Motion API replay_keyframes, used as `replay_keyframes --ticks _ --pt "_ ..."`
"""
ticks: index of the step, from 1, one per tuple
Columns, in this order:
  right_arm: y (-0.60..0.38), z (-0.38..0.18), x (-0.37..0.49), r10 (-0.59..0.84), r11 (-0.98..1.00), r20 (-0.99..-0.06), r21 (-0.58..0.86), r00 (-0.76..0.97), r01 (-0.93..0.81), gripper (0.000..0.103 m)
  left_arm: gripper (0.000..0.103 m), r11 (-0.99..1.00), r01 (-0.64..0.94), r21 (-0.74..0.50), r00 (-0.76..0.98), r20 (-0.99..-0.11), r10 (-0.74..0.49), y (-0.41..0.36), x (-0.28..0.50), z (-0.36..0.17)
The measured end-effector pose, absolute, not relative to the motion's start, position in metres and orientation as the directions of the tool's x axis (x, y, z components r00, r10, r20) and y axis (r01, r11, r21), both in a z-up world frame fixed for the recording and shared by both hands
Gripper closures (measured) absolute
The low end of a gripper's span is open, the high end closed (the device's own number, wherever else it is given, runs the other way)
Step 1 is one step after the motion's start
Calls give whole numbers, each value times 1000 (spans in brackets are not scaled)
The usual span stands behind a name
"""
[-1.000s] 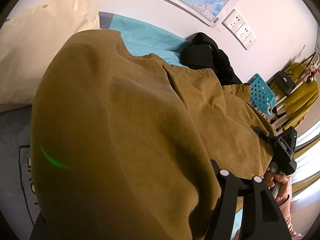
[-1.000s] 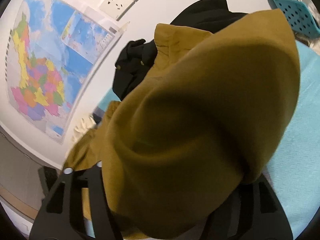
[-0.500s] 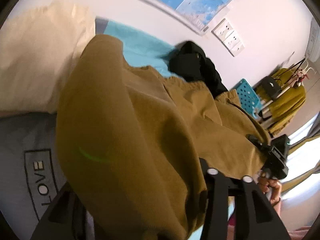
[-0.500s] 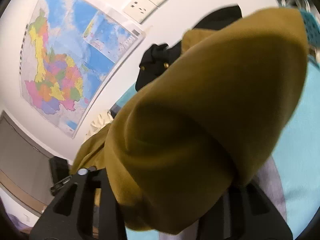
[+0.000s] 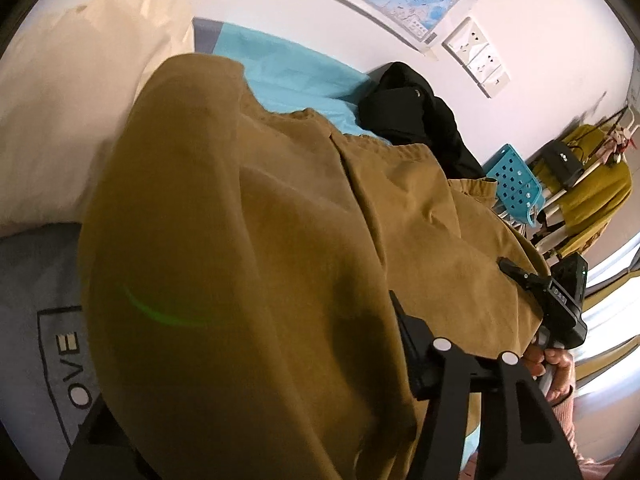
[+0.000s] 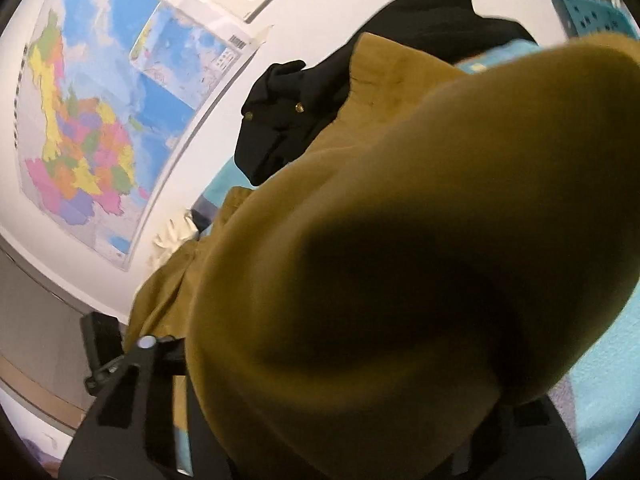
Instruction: Fold large clothes
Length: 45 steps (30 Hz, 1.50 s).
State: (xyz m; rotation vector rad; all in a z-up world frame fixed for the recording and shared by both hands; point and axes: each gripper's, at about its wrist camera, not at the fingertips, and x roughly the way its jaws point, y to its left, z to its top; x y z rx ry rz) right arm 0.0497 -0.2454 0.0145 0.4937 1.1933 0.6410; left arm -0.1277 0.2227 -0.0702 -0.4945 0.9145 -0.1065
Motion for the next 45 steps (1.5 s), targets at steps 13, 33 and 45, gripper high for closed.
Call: replay_keyframes --ticks 13,33,45 --pt "-260 17 58 681 733 -700 648 217 -207 54 48 898 -131 -420 607 -751 -262 221 -125 -68" --pt "-234 180 70 862 505 -438 700 256 -505 82 73 934 31 -356 716 -644 -269 231 -128 57" --pt "-87 226 111 955 288 -262 707 139 -646 83 73 978 -153 -144 852 -521 56 339 -172 173"
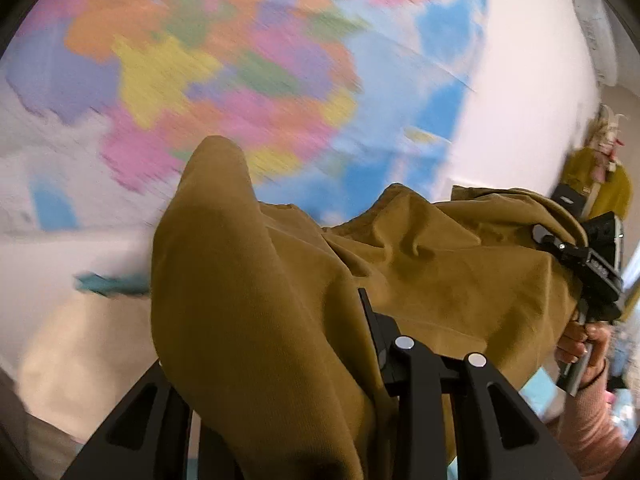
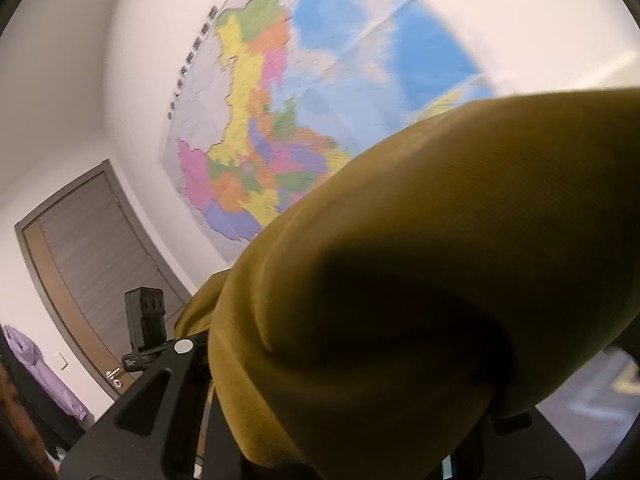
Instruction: Fold large clothes
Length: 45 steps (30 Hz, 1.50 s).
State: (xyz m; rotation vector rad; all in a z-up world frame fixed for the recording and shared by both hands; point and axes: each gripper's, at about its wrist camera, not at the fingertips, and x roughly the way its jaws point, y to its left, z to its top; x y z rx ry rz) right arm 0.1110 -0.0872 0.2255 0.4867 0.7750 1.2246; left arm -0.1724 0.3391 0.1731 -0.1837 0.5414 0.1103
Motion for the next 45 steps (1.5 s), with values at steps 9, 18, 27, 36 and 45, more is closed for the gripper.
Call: replay_keyframes --ticks 9,18,27,36,45 --pt "64 190 110 968 180 -252 718 -10 -672 82 74 882 -472 16 746 -526 409 468 -182 184" --pt "134 56 52 905 211 -389 760 -171 -615 82 77 699 -713 57 539 -593 598 610 -193 95" --pt "78 42 51 834 209 -469 755 -289 -622 31 71 618 -776 -126 515 -694 504 667 -241 22" --pt "-34 47 135 826 372 -546 713 -138 -594 28 32 566 -824 30 402 -674 620 653 -238 29" --pt "69 56 79 843 309 -519 682 -141 -663 93 17 636 -772 1 519 -576 632 596 -276 69"
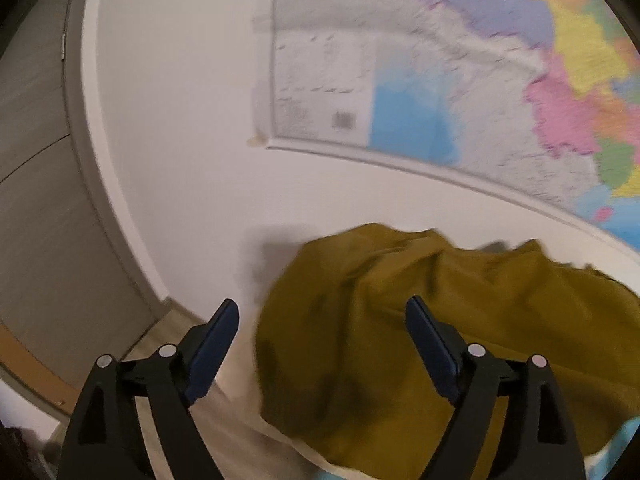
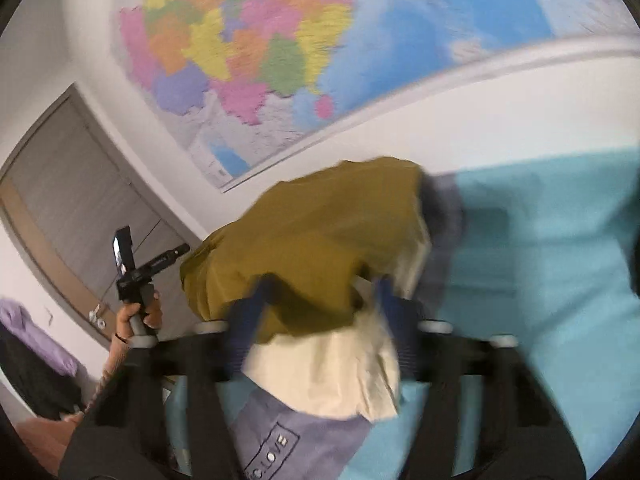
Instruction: Fold large clothes
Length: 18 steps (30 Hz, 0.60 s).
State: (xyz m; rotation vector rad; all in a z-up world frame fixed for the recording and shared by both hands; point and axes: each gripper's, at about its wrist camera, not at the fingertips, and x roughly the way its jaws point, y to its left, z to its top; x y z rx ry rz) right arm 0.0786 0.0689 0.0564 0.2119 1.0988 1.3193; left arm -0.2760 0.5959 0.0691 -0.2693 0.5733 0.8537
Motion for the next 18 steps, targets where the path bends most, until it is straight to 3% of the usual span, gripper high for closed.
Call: replay_keyframes --ticks 6,12,18 --pt "82 26 48 731 363 -637 668 -246 -650 96 16 695 -719 11 529 -641 556 579 -255 40" --pt "64 71 47 729 401 -680 519 -80 -755 81 17 675 -738 1 502 -668 550 586 -251 25" --pt "91 105 33 762 366 -647 389 33 -845 67 16 724 -688 -52 592 -617 519 557 -261 45"
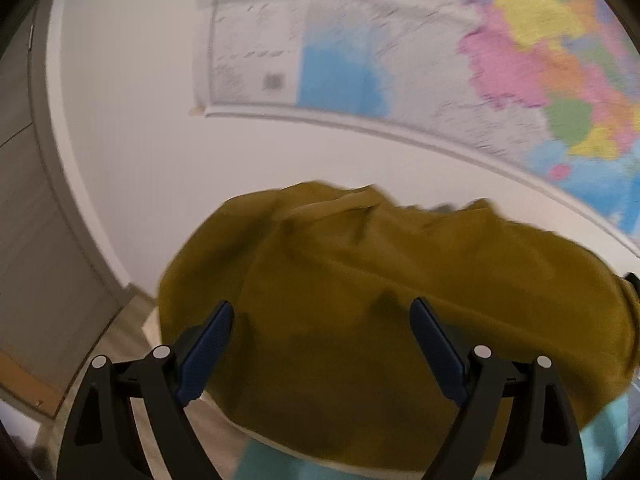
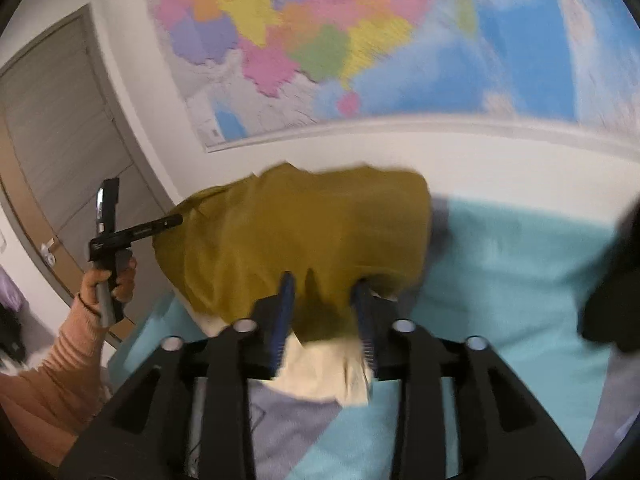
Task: Fold large clothes
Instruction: 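Lower the jacket onto the cream pillow and open both tools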
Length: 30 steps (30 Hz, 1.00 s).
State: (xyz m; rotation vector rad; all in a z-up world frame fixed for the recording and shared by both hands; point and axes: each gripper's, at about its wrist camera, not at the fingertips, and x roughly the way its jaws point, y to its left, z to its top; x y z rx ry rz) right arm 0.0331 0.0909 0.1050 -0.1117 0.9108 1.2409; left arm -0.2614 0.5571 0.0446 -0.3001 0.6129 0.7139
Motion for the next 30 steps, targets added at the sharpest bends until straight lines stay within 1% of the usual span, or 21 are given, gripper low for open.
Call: replay_keyframes --ticks 1,4,5,6,7,8,10,11,13,17,19,20,22,25,30 --pt "96 106 34 764 369 -644 387 39 -845 65 16 740 -671 -56 613 -604 510 547 -261 48" --pt "104 109 41 767 408 -638 406 66 -818 65 15 782 -620 -66 652 -598 466 524 -253 49" --pt "101 111 42 768 424 -634 394 92 -816 62 15 793 -606 -62 657 -600 456 518 -250 47" --pt "97 115 44 761 457 -633 369 141 -810 58 14 804 -592 -54 663 -600 448 511 -247 44" --pt "92 117 45 754 481 -634 352 173 -803 47 14 812 -582 -43 664 -601 445 506 -244 42" --pt "86 119 47 754 491 -631 353 186 -796 45 14 816 -577 -38 664 -604 441 502 -242 40" --pt "76 123 53 774 483 -608 385 178 -786 45 14 823 -567 -41 662 -617 426 500 -237 34" --pt "78 125 52 786 448 -602 393 144 -803 45 14 826 -562 -49 665 -621 416 500 -234 32" --pt "90 127 48 792 411 -599 378 119 -830 47 14 830 -555 -55 666 -627 403 500 -228 27" --pt "126 117 43 800 329 -599 394 32 -858 56 14 829 -557 -54 662 -631 404 497 -220 25" --pt "145 98 47 778 322 -628 421 -16 -848 63 14 827 -560 -48 656 -635 408 496 -220 23" --pt "150 86 51 762 338 -647 439 -32 -833 63 13 826 -561 -48 655 -637 407 497 -220 22" --pt "152 49 61 728 372 -677 522 -107 -768 66 12 822 -566 -58 650 -645 402 498 -221 19" --pt "143 27 67 715 393 -680 584 -163 -711 67 12 820 -570 -55 641 -654 402 498 -221 17" --pt "129 59 55 730 382 -677 514 -90 -768 62 12 814 -578 -54 643 -645 413 489 -225 22"
